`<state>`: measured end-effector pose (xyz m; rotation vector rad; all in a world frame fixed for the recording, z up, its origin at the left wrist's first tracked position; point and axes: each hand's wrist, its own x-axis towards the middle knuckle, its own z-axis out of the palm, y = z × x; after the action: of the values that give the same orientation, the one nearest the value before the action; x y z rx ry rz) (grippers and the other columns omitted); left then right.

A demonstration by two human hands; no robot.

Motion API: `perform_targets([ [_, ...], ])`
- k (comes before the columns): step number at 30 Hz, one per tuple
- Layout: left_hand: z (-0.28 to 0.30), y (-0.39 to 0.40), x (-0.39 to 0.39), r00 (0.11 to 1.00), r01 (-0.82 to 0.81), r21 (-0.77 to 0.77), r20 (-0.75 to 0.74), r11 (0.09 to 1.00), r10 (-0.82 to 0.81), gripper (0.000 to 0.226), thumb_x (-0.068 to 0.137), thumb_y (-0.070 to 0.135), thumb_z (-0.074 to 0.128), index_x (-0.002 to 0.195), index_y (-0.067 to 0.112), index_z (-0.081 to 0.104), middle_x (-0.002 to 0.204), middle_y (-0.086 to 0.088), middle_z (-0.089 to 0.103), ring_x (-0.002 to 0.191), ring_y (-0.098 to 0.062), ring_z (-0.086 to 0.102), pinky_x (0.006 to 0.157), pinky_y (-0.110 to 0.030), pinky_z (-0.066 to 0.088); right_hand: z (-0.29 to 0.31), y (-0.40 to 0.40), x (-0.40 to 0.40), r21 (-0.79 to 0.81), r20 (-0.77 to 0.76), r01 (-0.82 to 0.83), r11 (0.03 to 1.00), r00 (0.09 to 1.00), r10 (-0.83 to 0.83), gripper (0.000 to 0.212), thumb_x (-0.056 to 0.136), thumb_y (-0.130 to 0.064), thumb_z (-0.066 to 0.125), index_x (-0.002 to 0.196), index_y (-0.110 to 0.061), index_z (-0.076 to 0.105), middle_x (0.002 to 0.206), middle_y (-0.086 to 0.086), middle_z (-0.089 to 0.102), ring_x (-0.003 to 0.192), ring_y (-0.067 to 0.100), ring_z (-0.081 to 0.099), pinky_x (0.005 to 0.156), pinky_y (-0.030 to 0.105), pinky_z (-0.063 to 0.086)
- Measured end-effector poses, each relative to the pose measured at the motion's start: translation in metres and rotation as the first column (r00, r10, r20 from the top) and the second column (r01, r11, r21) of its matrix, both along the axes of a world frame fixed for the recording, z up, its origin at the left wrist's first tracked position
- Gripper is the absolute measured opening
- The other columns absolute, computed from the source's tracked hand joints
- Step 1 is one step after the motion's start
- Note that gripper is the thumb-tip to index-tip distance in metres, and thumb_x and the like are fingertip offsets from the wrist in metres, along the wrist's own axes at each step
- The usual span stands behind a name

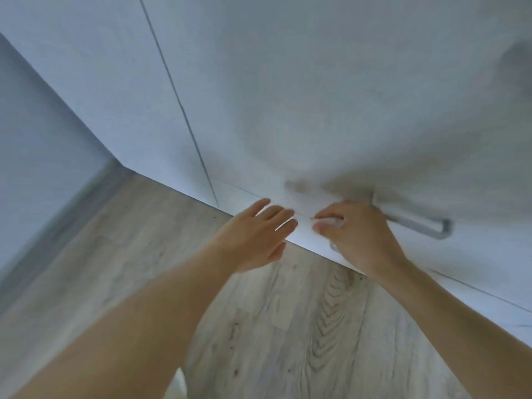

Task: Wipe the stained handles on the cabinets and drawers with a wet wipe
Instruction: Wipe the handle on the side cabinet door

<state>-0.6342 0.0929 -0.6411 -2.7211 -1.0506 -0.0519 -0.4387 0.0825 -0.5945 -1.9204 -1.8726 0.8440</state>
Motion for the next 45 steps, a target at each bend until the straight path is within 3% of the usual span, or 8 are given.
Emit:
perform_targets([
  [5, 0.151, -0.017, -0.029, 0.989, -0.148, -0.165, -0.028, 0.975, 0.145, 0.046, 0.069, 0.031, 0.079, 0.110, 0.012, 0.069, 0.108, -0.004, 0.068, 0.090, -0.020, 0.067, 0.086, -0.031, 0.053, 0.132, -0.011, -0.033, -0.245, -0.010, -0.154, 0.957, 0.988, 0.157, 0.011, 0.077, -0.020, 0.070, 0.086, -0.022, 0.076, 0.085, -0.007, 0.072, 0.080, 0.009, 0.065, 0.076, 0.030, 0.055],
  [9, 0.286, -0.024, -0.050, 0.971, -0.239, -0.304, -0.057, 0.922, 0.233, 0.050, 0.098, 0.033, 0.044, 0.142, 0.010, 0.038, 0.140, -0.006, 0.044, 0.125, -0.024, 0.045, 0.112, -0.034, 0.024, 0.266, -0.010, -0.060, -0.262, -0.063, -0.223, 0.939, 0.975, 0.213, 0.009, 0.076, -0.019, 0.068, 0.082, -0.019, 0.075, 0.082, -0.005, 0.072, 0.079, 0.012, 0.065, 0.076, 0.033, 0.056],
  [13, 0.390, -0.022, -0.080, 0.950, -0.303, -0.244, -0.008, 0.921, 0.311, 0.050, 0.102, 0.037, 0.029, 0.147, 0.016, 0.024, 0.148, -0.001, 0.032, 0.133, -0.019, 0.033, 0.115, -0.031, 0.011, 0.380, 0.007, -0.086, -0.223, -0.030, -0.236, 0.946, 0.971, 0.235, 0.011, 0.076, -0.016, 0.067, 0.081, -0.007, 0.073, 0.072, 0.001, 0.069, 0.063, 0.012, 0.057, 0.055, 0.024, 0.043],
  [18, 0.466, -0.001, -0.145, 0.930, -0.337, -0.107, 0.115, 0.935, 0.348, 0.051, 0.102, 0.035, 0.030, 0.149, 0.015, 0.025, 0.154, -0.004, 0.027, 0.136, -0.020, 0.031, 0.114, -0.030, 0.012, 0.469, 0.038, -0.133, -0.114, 0.089, -0.241, 0.964, 0.964, 0.252, 0.016, 0.076, -0.019, 0.068, 0.081, -0.004, 0.071, 0.080, 0.012, 0.070, 0.068, 0.022, 0.064, 0.058, 0.030, 0.045],
  [25, 0.493, 0.064, -0.268, 0.943, -0.325, 0.037, 0.087, 0.945, 0.321, 0.057, 0.102, 0.039, 0.031, 0.152, 0.015, 0.016, 0.159, -0.006, 0.010, 0.143, -0.023, 0.021, 0.116, -0.031, 0.011, 0.490, 0.067, -0.258, 0.037, 0.093, -0.209, 0.977, 0.974, 0.205, 0.021, 0.083, -0.021, 0.064, 0.087, -0.002, 0.071, 0.090, 0.008, 0.071, 0.086, 0.024, 0.065, 0.077, 0.037, 0.055],
  [29, 0.497, 0.110, -0.303, 0.963, -0.269, 0.152, 0.075, 0.951, 0.260, 0.065, 0.100, 0.042, 0.039, 0.153, 0.016, 0.011, 0.159, -0.009, 0.004, 0.146, -0.028, 0.013, 0.114, -0.035, 0.000, 0.484, 0.081, -0.311, 0.119, -0.018, -0.058, 0.991, 0.998, 0.060, 0.012, 0.087, -0.023, 0.066, 0.094, -0.017, 0.074, 0.096, -0.007, 0.071, 0.083, 0.009, 0.063, 0.074, 0.021, 0.050],
  [35, 0.491, 0.166, -0.313, 0.987, -0.158, 0.208, 0.034, 0.965, 0.154, 0.073, 0.097, 0.034, 0.046, 0.153, 0.013, 0.003, 0.159, -0.010, 0.003, 0.146, -0.029, 0.004, 0.116, -0.041, -0.003, 0.476, 0.083, -0.330, 0.125, -0.074, 0.094, 0.988, 0.994, -0.086, 0.010, 0.086, -0.023, 0.066, 0.092, -0.023, 0.073, 0.095, -0.010, 0.070, 0.087, 0.008, 0.062, 0.078, 0.023, 0.049],
  [45, 0.440, 0.208, -0.313, 0.970, -0.071, 0.605, 0.228, 0.793, -0.087, 0.073, 0.089, 0.049, 0.056, 0.138, 0.005, 0.025, 0.144, -0.020, 0.027, 0.132, -0.036, 0.030, 0.111, -0.053, 0.023, 0.461, 0.096, -0.312, 0.432, -0.117, 0.280, 0.857, 0.960, -0.255, 0.011, 0.088, -0.019, 0.068, 0.097, -0.017, 0.074, 0.099, -0.002, 0.068, 0.091, 0.015, 0.062, 0.083, 0.026, 0.050],
])
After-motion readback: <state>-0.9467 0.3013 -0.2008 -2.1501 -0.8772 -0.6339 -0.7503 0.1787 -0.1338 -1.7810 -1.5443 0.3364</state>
